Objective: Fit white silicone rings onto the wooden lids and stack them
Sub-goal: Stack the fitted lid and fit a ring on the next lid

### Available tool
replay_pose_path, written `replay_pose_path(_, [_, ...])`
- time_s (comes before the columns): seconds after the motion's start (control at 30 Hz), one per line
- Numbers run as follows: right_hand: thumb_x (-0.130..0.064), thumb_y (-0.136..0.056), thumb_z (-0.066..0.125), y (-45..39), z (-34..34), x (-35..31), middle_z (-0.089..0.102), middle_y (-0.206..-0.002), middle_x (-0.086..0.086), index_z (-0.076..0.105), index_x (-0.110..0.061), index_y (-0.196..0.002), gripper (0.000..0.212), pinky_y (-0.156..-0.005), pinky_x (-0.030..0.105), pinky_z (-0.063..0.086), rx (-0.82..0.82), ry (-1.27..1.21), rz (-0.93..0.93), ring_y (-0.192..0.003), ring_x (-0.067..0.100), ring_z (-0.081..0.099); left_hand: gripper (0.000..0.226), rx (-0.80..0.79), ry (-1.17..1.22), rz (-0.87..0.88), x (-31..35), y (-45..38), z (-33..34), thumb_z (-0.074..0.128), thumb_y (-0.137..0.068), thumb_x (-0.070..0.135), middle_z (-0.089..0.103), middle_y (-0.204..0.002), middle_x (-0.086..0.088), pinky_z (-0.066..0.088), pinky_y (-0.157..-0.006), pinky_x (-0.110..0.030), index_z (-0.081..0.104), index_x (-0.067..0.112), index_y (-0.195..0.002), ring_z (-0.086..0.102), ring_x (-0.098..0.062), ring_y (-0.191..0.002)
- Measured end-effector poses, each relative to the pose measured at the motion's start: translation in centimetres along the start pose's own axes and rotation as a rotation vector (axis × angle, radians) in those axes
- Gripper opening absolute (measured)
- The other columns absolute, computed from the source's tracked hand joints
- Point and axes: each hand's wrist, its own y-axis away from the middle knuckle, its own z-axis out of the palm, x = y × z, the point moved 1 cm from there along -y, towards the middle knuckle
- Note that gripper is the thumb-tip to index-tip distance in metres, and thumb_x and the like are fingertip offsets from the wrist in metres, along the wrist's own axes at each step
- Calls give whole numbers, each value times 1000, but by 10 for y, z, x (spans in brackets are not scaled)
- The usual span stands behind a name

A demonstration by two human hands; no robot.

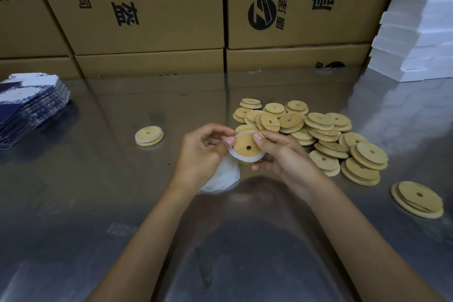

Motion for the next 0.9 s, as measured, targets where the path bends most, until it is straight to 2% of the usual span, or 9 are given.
replay_pose_path(0.1, [-25, -101, 58, 0, -1, 2, 72, -119, 14, 74, -11, -117, 27, -71, 28, 55, -32, -34, 32, -100, 18, 67, 15, 21, 26, -12, -2, 1, 0, 73, -83, 1, 74, -81, 0, 54, -76, -21, 72, 16, -83, 66, -12, -75])
replay_pose_path(0.2, [-24, -101, 58, -2, -1, 2, 71, -122, 14, 71, -10, -121, 28, -79, 29, 58, -20, -73, 25, -106, 19, 68, 21, 4, 12, 10, -2, 3, 1, 73, -82, -1, 71, -79, 2, 53, -74, -18, 72, 19, -86, 63, -4, -72])
replay_pose_path(0.3, [-27, -100, 58, -4, -2, 2, 71, -122, 13, 70, -13, -122, 29, -88, 33, 52, 18, -59, 22, -110, 21, 67, 11, 37, -4, -40, -7, 4, 8, 74, -83, 5, 68, -82, -3, 57, -80, -37, 68, 12, -88, 61, -11, -75])
replay_pose_path(0.37, [-29, -100, 58, -4, -2, 3, 71, -123, 11, 70, -15, -123, 30, -91, 34, 48, 23, -37, 27, -113, 22, 66, 7, 62, 2, -106, -10, 5, 10, 72, -85, 10, 68, -80, 2, 57, -84, -47, 65, 10, -86, 63, -16, -78])
replay_pose_path(0.5, [-20, -101, 56, -4, 1, 4, 68, -124, 21, 63, -2, -125, 31, -108, 46, 46, -6, -131, 57, -121, 36, 64, 8, 68, 89, -120, -10, 5, 9, 67, -90, 7, 71, -83, 5, 59, -82, -36, 62, 12, -85, 70, -18, -86])
replay_pose_path(0.57, [-15, -97, 60, -3, 1, 3, 70, -117, 22, 64, -1, -119, 26, -105, 48, 47, -34, -169, 60, -114, 37, 66, 10, 88, 74, -80, -9, 4, 8, 65, -90, 5, 72, -86, 3, 57, -81, -30, 62, 13, -86, 71, -14, -85])
replay_pose_path(0.67, [-15, -86, 72, -3, 3, 1, 74, -106, 12, 66, -9, -108, 23, -99, 45, 49, 27, -44, 21, -101, 25, 68, 12, 77, -33, 14, -7, 5, 9, 67, -89, 6, 71, -82, 6, 54, -77, -25, 65, 17, -84, 69, -9, -78])
replay_pose_path(0.77, [-19, -91, 73, -3, 5, 3, 76, -109, 6, 71, -12, -109, 19, -97, 39, 51, 45, 97, -37, -102, 16, 69, 12, 27, -166, 133, -6, 8, 12, 69, -88, 10, 71, -81, 8, 56, -75, -32, 67, 21, -83, 69, -11, -78])
replay_pose_path(0.9, [-15, -92, 72, -2, 3, 2, 77, -102, -1, 73, -19, -102, 11, -84, 22, 54, 39, 249, -138, -94, 7, 70, 8, 24, -216, 123, -10, 8, 13, 69, -88, 15, 72, -82, 10, 57, -77, -35, 68, 21, -84, 69, -10, -79])
